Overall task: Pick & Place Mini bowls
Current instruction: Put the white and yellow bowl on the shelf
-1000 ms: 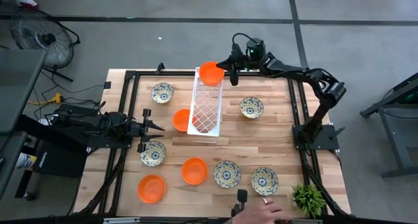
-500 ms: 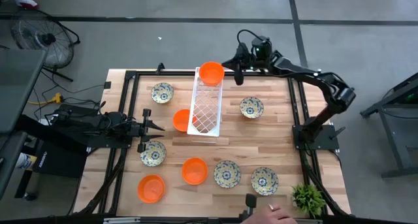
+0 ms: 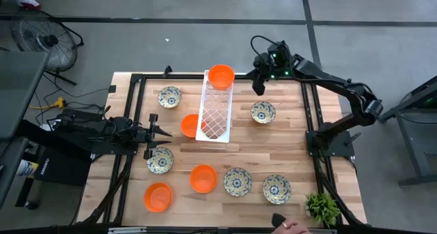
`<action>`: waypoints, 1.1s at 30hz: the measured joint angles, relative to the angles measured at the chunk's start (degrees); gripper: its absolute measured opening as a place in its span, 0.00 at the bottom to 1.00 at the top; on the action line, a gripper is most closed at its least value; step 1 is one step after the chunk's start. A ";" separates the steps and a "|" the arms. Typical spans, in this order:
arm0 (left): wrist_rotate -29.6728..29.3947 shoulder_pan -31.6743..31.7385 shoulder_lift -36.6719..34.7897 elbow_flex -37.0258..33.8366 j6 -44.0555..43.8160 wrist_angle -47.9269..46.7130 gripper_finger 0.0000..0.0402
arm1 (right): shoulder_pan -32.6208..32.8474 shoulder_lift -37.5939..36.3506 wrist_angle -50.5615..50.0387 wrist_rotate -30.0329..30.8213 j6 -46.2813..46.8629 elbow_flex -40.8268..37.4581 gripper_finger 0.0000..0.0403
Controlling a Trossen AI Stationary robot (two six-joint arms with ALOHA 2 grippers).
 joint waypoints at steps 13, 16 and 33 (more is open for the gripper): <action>0.00 0.00 -0.01 0.00 -0.01 0.01 0.25 | -0.59 -0.35 -19.32 1.66 4.77 0.00 0.00; 0.00 0.00 -0.01 -0.02 0.01 0.00 0.25 | -0.55 -0.35 -23.68 4.86 4.77 0.00 0.00; 0.00 0.00 0.00 -0.01 0.00 0.01 0.25 | -0.61 -0.17 -30.26 13.16 24.23 -9.25 0.04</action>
